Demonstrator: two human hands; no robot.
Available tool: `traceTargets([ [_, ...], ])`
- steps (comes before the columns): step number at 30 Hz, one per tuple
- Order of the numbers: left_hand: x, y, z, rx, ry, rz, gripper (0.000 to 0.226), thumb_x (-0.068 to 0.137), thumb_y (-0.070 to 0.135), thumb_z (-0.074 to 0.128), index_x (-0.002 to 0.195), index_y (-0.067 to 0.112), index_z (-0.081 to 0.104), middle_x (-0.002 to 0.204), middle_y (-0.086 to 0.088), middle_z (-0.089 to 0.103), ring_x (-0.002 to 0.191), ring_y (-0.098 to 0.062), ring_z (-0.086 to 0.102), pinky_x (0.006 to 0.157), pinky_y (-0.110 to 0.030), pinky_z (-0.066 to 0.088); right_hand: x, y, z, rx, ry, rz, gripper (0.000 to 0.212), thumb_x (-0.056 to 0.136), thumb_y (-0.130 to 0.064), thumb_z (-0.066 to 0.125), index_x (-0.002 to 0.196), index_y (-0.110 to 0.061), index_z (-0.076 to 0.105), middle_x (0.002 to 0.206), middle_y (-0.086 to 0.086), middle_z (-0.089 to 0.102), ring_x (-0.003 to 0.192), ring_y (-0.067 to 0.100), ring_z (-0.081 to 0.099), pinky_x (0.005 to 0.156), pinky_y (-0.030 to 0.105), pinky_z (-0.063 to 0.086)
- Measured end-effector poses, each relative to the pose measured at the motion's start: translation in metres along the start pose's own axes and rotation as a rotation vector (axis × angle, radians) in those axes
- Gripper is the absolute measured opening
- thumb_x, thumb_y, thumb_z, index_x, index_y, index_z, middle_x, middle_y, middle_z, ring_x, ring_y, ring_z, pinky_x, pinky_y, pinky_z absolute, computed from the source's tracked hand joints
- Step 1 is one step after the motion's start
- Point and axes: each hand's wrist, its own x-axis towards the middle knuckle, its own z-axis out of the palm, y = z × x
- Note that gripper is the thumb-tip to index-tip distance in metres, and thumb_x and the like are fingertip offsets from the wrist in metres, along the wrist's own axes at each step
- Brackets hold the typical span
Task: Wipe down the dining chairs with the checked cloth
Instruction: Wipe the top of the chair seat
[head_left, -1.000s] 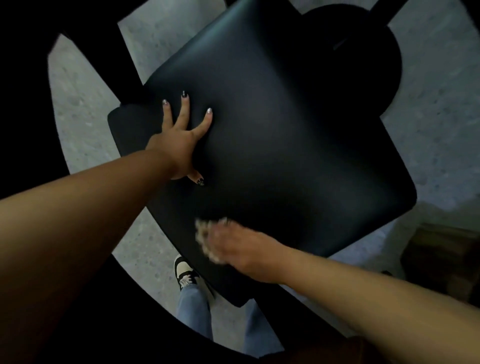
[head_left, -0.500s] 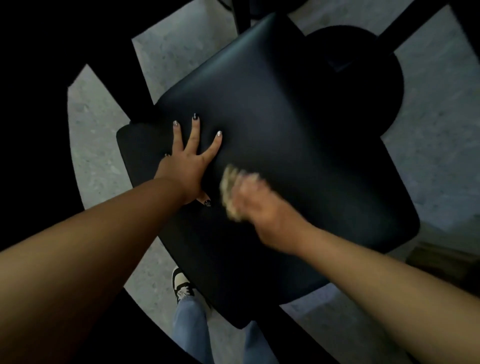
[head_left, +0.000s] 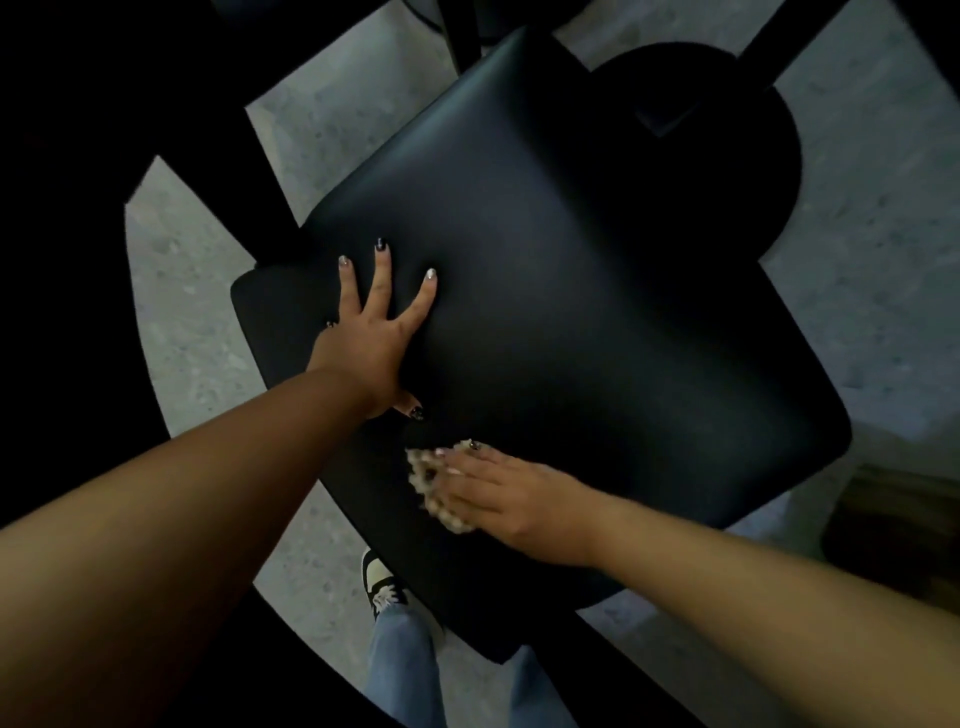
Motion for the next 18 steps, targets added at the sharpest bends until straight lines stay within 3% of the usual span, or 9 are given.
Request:
traceTargets([
  [2,0.001,0.000,0.001,0.004,0.002,0.004,0.143,0.058,0.048,0.087,0.145,0.046,-0.026,0.148,-0.001,-0.047,0.140,-0.039,-0.031,0.101,-0.060,0.042,-0.019,0.041,-0.020,0.017,0.073,0.036,0.033,0.093,-0.002,0.043,0.118,0.002,0.064,0.127,0.021,0.059,0.123,0.037,0.052,0.108,0.050,0.037],
  [4,0.001,-0.002,0.002,0.004,0.015,0.010,0.143,0.058,0.048,0.087,0.144,0.046,-0.028,0.147,-0.001,-0.048,0.140,-0.038,-0.033,0.102,-0.059,0.042,-0.038,0.105,-0.046,-0.004,0.311,0.532,0.037,0.087,0.004,0.041,0.117,0.005,0.062,0.127,0.025,0.057,0.125,0.039,0.049,0.113,0.049,0.029],
  [7,0.000,-0.002,0.000,-0.005,0.002,0.009,0.143,0.059,0.045,0.087,0.144,0.046,-0.027,0.148,-0.001,-0.047,0.139,-0.038,-0.033,0.102,-0.059,0.042,-0.069,0.155,-0.081,-0.056,0.504,1.387,0.062,0.074,-0.003,0.035,0.134,0.008,0.046,0.146,0.023,0.038,0.141,0.038,0.026,0.119,0.043,0.009],
  [8,-0.001,-0.001,0.000,-0.010,-0.005,0.007,0.143,0.059,0.044,0.088,0.144,0.046,-0.027,0.148,0.000,-0.047,0.139,-0.038,-0.033,0.103,-0.060,0.041,-0.065,0.150,-0.077,-0.046,0.540,1.518,0.065,0.073,-0.002,0.035,0.137,0.008,0.042,0.149,0.021,0.034,0.143,0.037,0.020,0.119,0.043,0.004],
  [10,-0.002,0.000,0.001,-0.034,-0.009,0.000,0.143,0.059,0.042,0.088,0.144,0.046,-0.026,0.147,0.000,-0.048,0.139,-0.037,-0.035,0.104,-0.061,0.038,-0.040,0.116,-0.054,-0.065,0.541,1.435,0.069,0.074,0.002,0.038,0.143,0.008,0.030,0.149,0.022,0.033,0.143,0.039,0.019,0.118,0.043,-0.001],
  [12,-0.002,-0.001,0.001,-0.057,0.000,-0.003,0.144,0.057,0.041,0.090,0.145,0.047,-0.025,0.146,0.001,-0.049,0.138,-0.037,-0.035,0.106,-0.063,0.035,-0.014,0.065,-0.018,-0.125,0.396,1.050,0.065,0.085,0.003,0.033,0.147,0.006,0.015,0.144,0.027,0.038,0.139,0.040,0.026,0.119,0.046,0.009],
  [14,-0.002,0.000,0.000,-0.072,-0.002,-0.005,0.145,0.056,0.040,0.091,0.145,0.047,-0.024,0.147,0.001,-0.048,0.138,-0.038,-0.035,0.108,-0.065,0.031,-0.017,0.008,0.000,-0.017,0.122,0.516,0.047,0.095,-0.005,0.031,0.141,0.006,0.034,0.137,0.025,0.048,0.133,0.039,0.038,0.113,0.046,0.028],
  [16,-0.002,0.001,0.000,-0.083,-0.008,-0.006,0.145,0.056,0.038,0.091,0.145,0.047,-0.023,0.148,0.001,-0.047,0.138,-0.038,-0.035,0.109,-0.064,0.028,-0.047,-0.008,-0.004,0.047,-0.027,0.133,0.039,0.099,-0.006,0.032,0.131,0.003,0.053,0.134,0.019,0.053,0.131,0.037,0.043,0.112,0.045,0.032],
  [18,0.000,0.001,0.001,-0.097,-0.009,-0.005,0.145,0.056,0.036,0.091,0.145,0.047,-0.023,0.148,0.001,-0.047,0.138,-0.038,-0.036,0.111,-0.065,0.025,-0.081,0.020,-0.022,0.047,0.045,0.157,0.037,0.099,-0.005,0.034,0.126,0.003,0.058,0.132,0.019,0.056,0.129,0.034,0.045,0.114,0.044,0.028],
])
